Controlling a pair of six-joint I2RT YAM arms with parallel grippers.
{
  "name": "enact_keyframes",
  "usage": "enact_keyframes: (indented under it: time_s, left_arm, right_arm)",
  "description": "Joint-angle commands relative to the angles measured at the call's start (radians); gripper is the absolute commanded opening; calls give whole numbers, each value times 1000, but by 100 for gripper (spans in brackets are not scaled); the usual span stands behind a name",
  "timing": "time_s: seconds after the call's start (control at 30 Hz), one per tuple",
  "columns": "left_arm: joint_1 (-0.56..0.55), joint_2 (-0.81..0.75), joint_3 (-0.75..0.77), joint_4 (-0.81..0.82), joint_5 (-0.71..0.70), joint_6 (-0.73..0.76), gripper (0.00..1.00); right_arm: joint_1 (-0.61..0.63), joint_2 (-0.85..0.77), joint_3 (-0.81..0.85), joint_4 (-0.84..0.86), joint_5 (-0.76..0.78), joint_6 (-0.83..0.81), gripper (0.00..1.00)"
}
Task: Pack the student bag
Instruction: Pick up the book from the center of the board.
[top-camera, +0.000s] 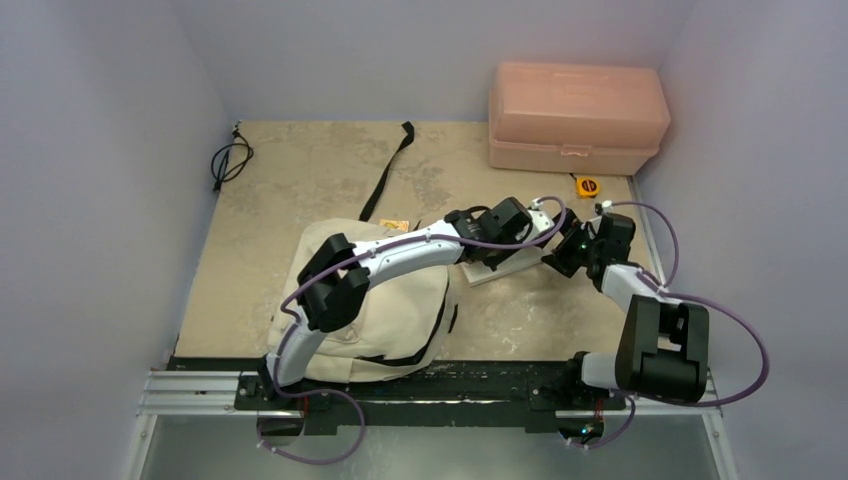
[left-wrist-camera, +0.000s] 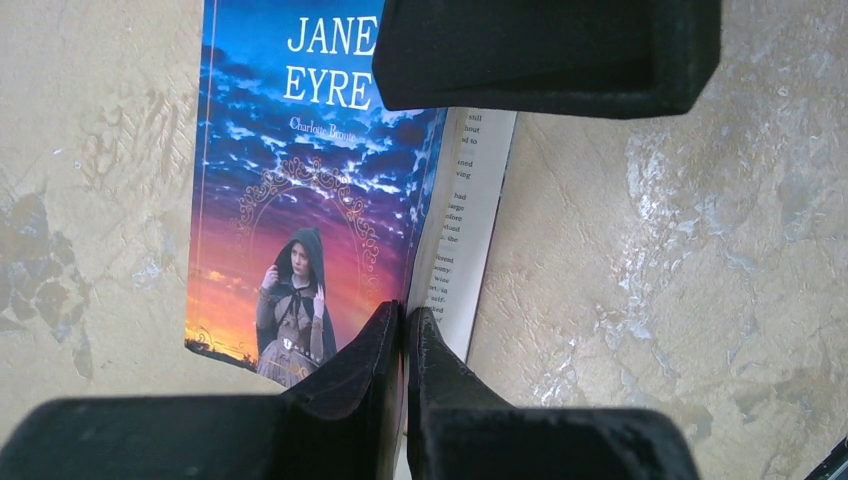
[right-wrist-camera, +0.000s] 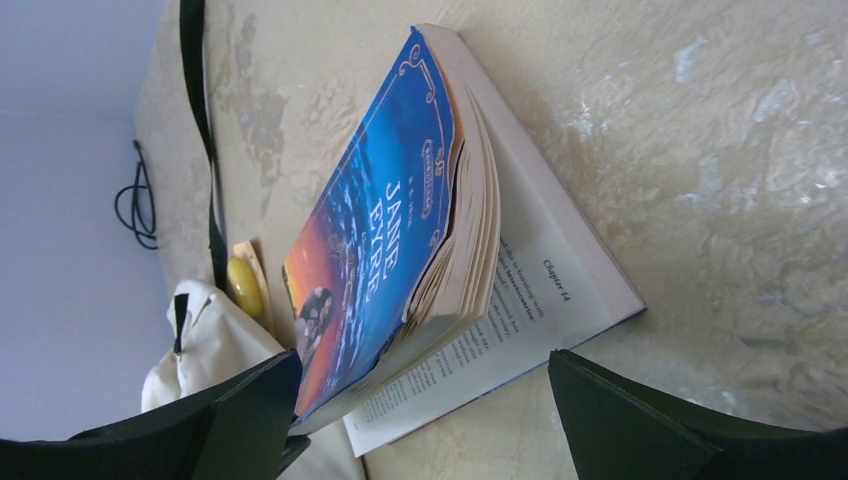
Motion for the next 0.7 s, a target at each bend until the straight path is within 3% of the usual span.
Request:
enact_keyframes:
  time_s: [0.0, 0.33, 0.67]
  left_arm:
    - [13, -67, -6, 37, -21, 19, 0]
    - [13, -69, -14, 38, 7, 12, 0]
    - [12, -73, -8, 36, 49, -11, 0]
  right_arm:
    - [-3, 48, -11, 139, -105, 93, 98]
    - [-2, 145, -31, 291, -184, 206, 77]
    - [6, 177, -33, 373, -175, 285, 77]
